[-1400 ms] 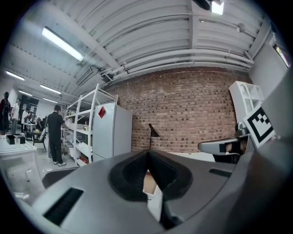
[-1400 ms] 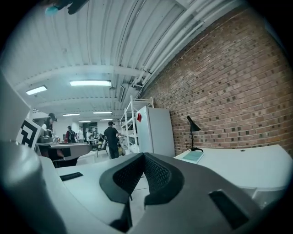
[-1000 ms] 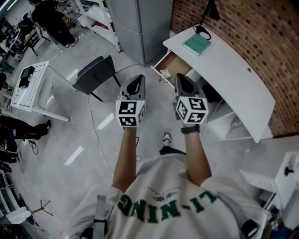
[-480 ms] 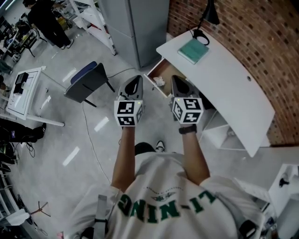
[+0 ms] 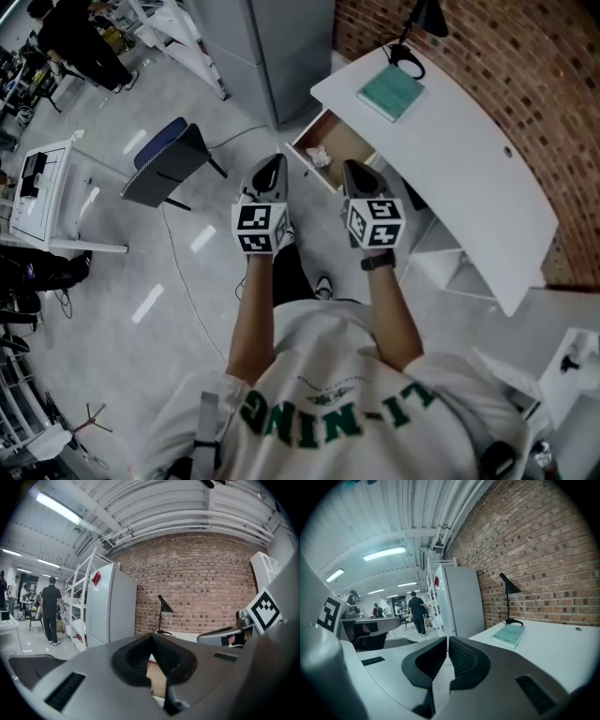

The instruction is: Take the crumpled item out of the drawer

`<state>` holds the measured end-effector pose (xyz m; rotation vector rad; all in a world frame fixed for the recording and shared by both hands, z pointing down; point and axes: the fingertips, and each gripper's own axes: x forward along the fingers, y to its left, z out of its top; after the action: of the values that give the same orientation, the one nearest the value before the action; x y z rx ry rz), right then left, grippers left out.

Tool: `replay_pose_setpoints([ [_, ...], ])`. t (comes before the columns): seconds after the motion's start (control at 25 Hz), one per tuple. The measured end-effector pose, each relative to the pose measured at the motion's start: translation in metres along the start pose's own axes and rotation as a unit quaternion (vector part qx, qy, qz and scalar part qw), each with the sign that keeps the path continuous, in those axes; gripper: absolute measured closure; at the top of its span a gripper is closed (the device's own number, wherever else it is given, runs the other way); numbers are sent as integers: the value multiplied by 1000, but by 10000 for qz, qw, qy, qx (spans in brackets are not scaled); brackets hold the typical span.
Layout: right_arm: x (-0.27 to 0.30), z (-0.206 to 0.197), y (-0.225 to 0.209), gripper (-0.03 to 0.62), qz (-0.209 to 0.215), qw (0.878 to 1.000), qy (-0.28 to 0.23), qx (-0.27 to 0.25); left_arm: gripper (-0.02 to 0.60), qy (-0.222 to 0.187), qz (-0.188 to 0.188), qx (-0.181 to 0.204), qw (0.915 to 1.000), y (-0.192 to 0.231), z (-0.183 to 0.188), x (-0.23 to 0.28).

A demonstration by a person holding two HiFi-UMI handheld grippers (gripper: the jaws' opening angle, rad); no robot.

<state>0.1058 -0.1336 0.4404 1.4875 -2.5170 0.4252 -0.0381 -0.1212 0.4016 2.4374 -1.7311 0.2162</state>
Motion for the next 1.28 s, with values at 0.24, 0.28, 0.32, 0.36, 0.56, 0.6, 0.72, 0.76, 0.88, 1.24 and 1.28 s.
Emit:
replay_pose_setpoints([
  [0.24, 46, -28, -17, 589, -18, 9987, 516, -14, 584, 116, -153, -241, 9995, 24, -21, 46],
  [0.28, 53, -33, -19, 589, -31, 9981, 613, 11, 584, 149, -189, -250, 9994, 27, -25, 53],
  [0.32, 59, -38, -20, 588, -46, 9975, 710, 39, 584, 186, -224, -242, 9993, 30, -28, 59],
  [0.36, 66, -43, -22, 588, -58, 9968, 800, 67, 584, 221, -254, -228, 9992, 33, -32, 66],
  [0.56, 109, -66, -26, 588, -74, 9933, 1126, 234, 584, 457, -337, -240, 9981, 54, -56, 99],
  [0.6, 117, -70, -26, 588, -70, 9926, 1184, 269, 584, 497, -352, -255, 9978, 58, -60, 106],
  [0.72, 140, -83, -27, 588, -63, 9905, 1335, 331, 584, 532, -473, -251, 9972, 69, -71, 127],
  [0.76, 149, -87, -27, 588, -62, 9898, 1382, 346, 584, 522, -514, -224, 9971, 73, -73, 134],
  [0.88, 173, -101, -31, 588, -69, 9874, 1537, 370, 584, 556, -586, -253, 9964, 87, -85, 156],
  [1.24, 240, -142, -59, 588, -51, 9773, 2096, 309, 584, 734, -748, -608, 9926, 117, -118, 214],
  [1.28, 247, -148, -62, 588, -58, 9756, 2174, 301, 584, 762, -780, -600, 9922, 119, -123, 220],
])
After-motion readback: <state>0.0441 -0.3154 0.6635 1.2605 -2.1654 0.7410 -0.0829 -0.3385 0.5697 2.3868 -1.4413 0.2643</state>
